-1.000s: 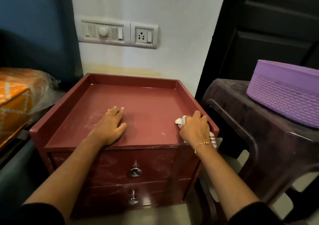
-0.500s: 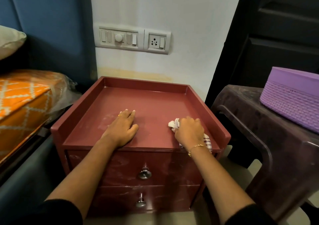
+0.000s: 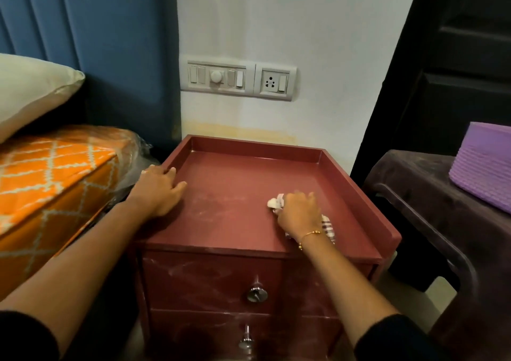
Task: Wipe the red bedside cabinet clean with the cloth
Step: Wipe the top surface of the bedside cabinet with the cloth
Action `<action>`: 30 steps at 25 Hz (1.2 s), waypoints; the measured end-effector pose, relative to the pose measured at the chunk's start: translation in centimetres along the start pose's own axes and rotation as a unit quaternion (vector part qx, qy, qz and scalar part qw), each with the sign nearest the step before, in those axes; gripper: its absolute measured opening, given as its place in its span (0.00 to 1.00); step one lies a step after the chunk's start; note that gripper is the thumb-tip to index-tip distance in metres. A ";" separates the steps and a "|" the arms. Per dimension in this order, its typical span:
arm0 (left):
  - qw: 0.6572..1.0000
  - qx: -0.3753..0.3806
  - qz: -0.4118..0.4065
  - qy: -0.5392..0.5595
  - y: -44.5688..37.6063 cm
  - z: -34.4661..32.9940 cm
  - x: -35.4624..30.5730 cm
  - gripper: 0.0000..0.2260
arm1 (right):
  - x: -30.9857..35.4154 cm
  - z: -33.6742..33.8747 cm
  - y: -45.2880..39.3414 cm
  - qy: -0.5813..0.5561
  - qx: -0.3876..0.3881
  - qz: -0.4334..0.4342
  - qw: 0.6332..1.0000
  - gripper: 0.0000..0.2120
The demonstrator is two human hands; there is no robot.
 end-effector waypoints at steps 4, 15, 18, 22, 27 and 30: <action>0.990 0.081 -0.008 -0.111 -1.0 -1.3 0.5 0.30 | 8.4 0.4 0.1 -0.042 -0.038 0.071 0.996 0.13; 0.992 0.104 0.011 0.067 -2.0 -2.1 2.6 0.27 | 11.4 -2.5 -6.2 -0.039 -0.010 0.104 0.994 0.12; 0.989 0.104 0.018 0.100 -1.8 -2.0 2.7 0.25 | 17.2 -0.5 -0.6 -0.066 -0.031 0.257 0.964 0.11; 0.987 0.104 0.025 0.120 -1.5 -1.9 2.6 0.25 | 11.7 0.2 -1.0 -0.044 -0.027 0.239 0.970 0.14; 0.986 0.104 0.028 0.128 -1.7 -1.9 2.6 0.25 | 16.4 0.1 -4.6 -0.043 -0.003 0.216 0.975 0.11; 0.984 0.106 0.029 0.140 -1.6 -2.0 2.8 0.25 | 19.7 1.0 0.8 -0.082 -0.012 0.324 0.942 0.11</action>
Point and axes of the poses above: each hand's wrist, its own y-axis away from the middle knuckle, its own z-axis out of the back of the hand, x = y × z, the point moved 8 cm from there along -y, towards the middle knuckle, and after that the axes turned 5 degrees about y, right-handed, at the moved point
